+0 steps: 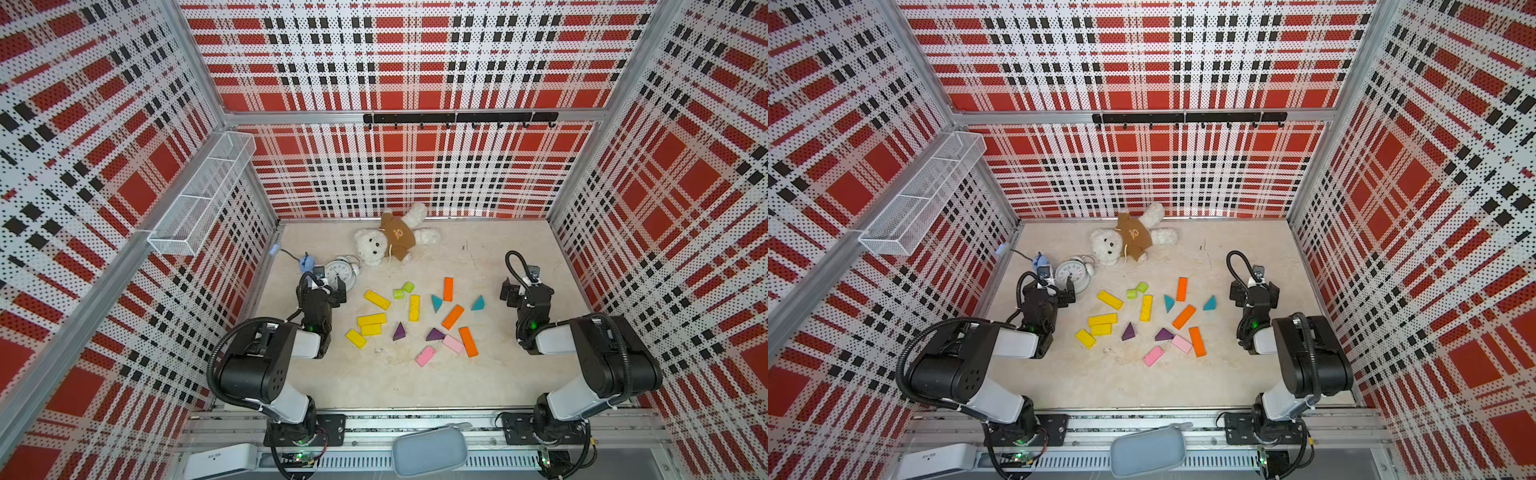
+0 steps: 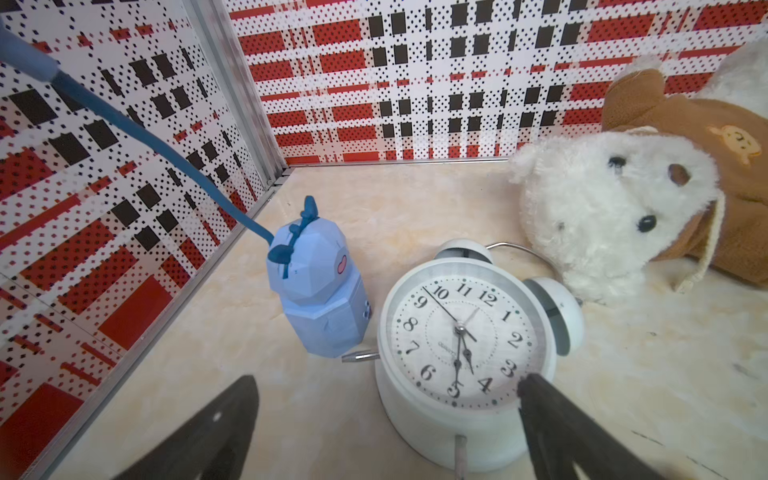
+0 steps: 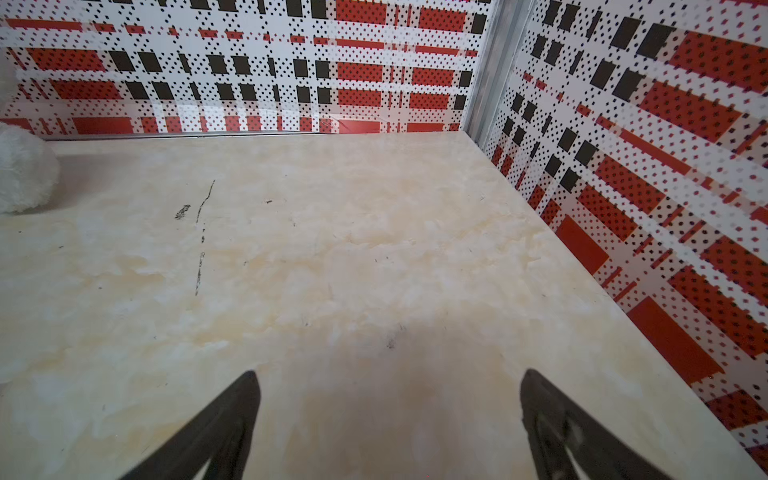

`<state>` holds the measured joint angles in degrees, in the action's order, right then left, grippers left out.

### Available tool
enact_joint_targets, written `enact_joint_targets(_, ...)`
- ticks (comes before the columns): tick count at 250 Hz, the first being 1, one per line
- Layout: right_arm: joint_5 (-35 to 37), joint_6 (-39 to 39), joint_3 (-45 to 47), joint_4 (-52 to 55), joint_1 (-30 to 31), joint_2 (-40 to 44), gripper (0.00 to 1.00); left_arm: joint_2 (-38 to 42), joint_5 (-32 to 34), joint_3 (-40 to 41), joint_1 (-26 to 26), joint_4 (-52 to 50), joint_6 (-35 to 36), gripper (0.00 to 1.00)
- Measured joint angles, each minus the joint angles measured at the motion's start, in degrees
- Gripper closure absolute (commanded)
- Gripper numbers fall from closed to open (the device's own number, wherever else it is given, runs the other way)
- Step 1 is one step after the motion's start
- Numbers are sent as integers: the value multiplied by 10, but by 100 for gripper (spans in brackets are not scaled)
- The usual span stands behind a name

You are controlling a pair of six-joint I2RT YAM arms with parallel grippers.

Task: Assemble a carrot with building blocks
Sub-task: Move the building block to the center of the board.

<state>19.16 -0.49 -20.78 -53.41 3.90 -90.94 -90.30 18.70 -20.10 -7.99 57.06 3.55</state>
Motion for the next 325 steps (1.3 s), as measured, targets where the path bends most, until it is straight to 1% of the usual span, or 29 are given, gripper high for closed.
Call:
enact_joint_targets(226,0,0,0,0,0,0,0,0,0,0,0,0,0,1)
enact_joint_targets(281,0,0,0,0,0,0,0,0,-22,-14,18,-12,-7,1)
enact_joint_targets(325,0,0,0,0,0,0,0,0,-22,-17,16,-16,-6,1)
